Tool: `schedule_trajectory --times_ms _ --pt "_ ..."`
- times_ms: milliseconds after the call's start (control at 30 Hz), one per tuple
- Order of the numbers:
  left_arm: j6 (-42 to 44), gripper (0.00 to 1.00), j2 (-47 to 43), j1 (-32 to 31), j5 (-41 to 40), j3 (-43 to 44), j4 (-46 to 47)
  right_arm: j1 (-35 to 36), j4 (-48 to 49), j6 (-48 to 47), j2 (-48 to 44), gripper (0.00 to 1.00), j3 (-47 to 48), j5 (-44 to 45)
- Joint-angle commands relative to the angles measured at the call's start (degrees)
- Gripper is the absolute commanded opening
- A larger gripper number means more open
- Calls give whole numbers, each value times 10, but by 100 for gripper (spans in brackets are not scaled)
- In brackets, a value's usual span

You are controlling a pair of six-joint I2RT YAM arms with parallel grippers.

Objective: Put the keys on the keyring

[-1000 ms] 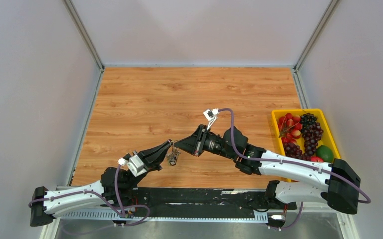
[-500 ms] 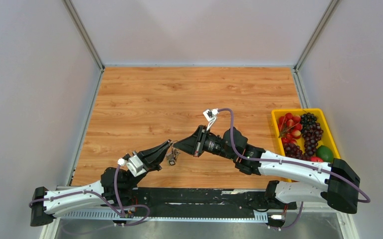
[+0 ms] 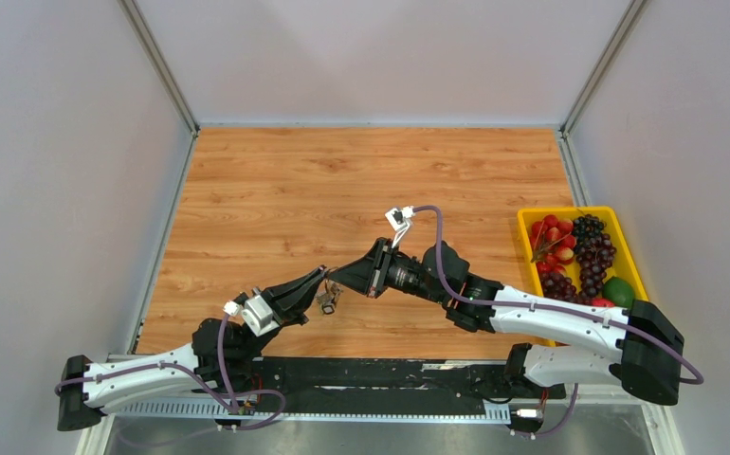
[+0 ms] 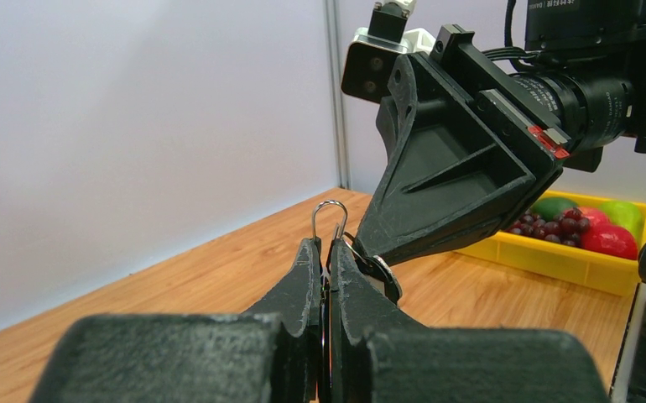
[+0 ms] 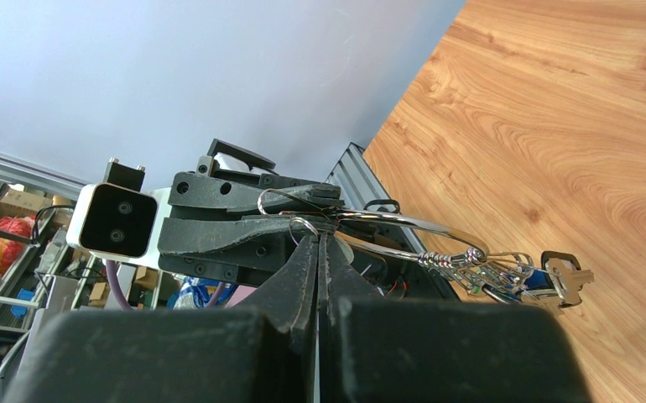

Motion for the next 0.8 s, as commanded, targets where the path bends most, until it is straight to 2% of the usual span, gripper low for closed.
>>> schedule_trajectory --times_ms 0,433,767 --pt "5 1 5 2 15 2 29 4 45 8 -2 0 30 11" --pt "9 1 19 2 9 5 30 6 48 0 -8 0 44 13" --pt "12 0 12 1 -19 4 28 12 31 -1 -47 0 6 34"
